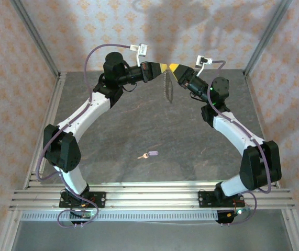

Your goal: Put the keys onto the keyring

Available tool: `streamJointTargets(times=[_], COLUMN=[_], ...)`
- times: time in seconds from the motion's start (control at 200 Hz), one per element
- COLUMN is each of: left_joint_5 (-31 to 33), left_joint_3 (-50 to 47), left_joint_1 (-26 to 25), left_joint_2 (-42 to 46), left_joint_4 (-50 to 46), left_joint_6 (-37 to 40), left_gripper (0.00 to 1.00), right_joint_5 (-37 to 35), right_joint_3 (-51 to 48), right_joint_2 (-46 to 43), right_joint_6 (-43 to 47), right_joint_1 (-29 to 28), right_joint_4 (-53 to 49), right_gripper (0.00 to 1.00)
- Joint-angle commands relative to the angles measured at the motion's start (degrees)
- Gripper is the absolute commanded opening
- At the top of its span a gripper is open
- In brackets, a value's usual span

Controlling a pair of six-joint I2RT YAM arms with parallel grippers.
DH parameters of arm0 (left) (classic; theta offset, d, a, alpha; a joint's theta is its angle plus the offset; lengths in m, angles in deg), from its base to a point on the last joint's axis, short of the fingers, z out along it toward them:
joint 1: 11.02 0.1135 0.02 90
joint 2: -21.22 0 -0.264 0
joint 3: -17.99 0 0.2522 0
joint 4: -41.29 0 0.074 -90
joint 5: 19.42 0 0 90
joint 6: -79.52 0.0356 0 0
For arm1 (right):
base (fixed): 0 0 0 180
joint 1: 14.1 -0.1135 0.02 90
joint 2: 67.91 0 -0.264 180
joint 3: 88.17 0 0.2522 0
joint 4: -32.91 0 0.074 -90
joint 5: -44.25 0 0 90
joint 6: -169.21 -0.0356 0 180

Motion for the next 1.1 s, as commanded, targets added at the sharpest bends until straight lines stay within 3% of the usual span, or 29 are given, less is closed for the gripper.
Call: streamJointTargets(times=[0.0,0.285,0.42,0.535,0.771,0.891,0.986,1.096], left_joint_5=[-1.42,-1.05,-0.9,-0.81,1.87,9.18,15.67,19.54], left_joint_3=[1.79,2.06,2.39,2.67,2.43,-0.28,-3.3,-6.78], left_joint_1=[-0.62,-0.62,-0.7,-0.69,-0.7,-0.53,-0.46,-0.53], left_joint_2=[1.53,1.28,0.99,0.81,1.1,3.08,5.06,6.61], left_joint_4=[1.81,2.09,2.22,2.24,1.88,1.87,2.09,4.92], left_joint_6=[0.53,0.27,0.0,-0.09,-1.36,-3.9,-6.66,-10.23], left_gripper=[0.0,0.0,0.0,0.0,0.0,0.32,0.4,0.42], right_joint_5=[1.09,1.78,2.11,2.15,-0.42,-4.19,-5.69,-7.23], right_joint_3=[1.19,0.18,-0.17,-0.61,-1.3,-2.25,-2.45,-2.92], right_joint_2=[-0.08,-0.43,-0.62,-0.79,-1.45,-2.34,-2.66,-2.9], right_joint_6=[0.13,0.13,0.31,0.55,1.6,2.24,1.98,1.25], right_joint_1=[-0.4,-0.6,-0.66,-0.65,-0.71,-0.66,-0.62,-0.73], right_joint_4=[3.5,3.45,3.46,3.33,1.21,0.29,0.75,2.23], right_gripper=[0.26,0.25,0.15,0.0,0.0,0.0,0.0,0.0])
